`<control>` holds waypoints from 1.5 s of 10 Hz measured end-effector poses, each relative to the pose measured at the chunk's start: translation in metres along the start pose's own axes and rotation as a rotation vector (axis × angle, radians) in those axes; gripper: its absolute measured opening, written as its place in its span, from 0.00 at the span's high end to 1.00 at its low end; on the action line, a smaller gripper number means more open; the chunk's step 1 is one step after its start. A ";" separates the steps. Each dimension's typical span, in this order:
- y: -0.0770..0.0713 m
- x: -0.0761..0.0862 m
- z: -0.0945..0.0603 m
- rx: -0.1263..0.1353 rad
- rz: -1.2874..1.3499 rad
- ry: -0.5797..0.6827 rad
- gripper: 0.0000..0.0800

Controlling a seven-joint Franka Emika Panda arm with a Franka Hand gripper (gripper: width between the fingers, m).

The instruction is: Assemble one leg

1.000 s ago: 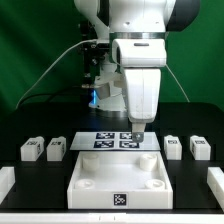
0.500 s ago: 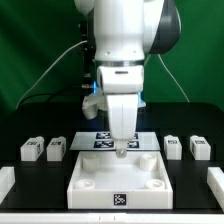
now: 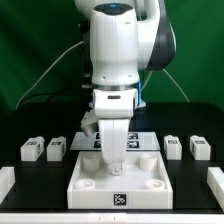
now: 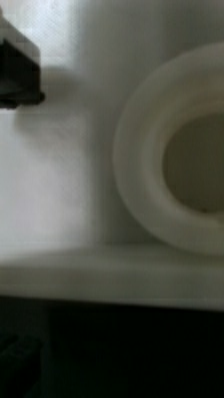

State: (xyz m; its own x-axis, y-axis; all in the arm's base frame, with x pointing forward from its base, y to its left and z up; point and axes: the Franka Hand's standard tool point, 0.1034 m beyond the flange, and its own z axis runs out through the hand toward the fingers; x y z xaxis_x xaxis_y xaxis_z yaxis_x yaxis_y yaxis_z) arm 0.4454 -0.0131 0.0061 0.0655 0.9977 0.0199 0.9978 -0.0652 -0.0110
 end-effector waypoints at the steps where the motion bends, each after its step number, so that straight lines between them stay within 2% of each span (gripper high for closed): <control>1: 0.000 -0.001 0.000 0.000 0.003 0.000 0.20; 3: 0.000 -0.001 0.000 0.000 0.004 0.000 0.64; 4: 0.000 -0.001 0.000 0.001 0.004 0.000 0.81; 5: 0.000 -0.001 0.000 0.001 0.004 0.000 0.81; 6: 0.000 -0.001 0.000 0.000 0.005 0.000 0.93; 13: 0.001 0.000 0.000 -0.002 0.007 0.000 0.93; 14: 0.008 0.008 -0.001 -0.002 0.002 0.005 0.93; 15: 0.019 0.024 -0.002 -0.004 -0.007 0.016 0.93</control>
Offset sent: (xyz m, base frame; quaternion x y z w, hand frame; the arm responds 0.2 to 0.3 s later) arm 0.0000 0.0000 0.0000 0.0000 0.0000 0.0000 1.0000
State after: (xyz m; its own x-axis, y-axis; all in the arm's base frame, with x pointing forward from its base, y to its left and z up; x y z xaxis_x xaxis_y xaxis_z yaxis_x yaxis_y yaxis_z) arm 0.4663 0.0096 0.0088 0.0590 0.9976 0.0360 0.9982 -0.0588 -0.0066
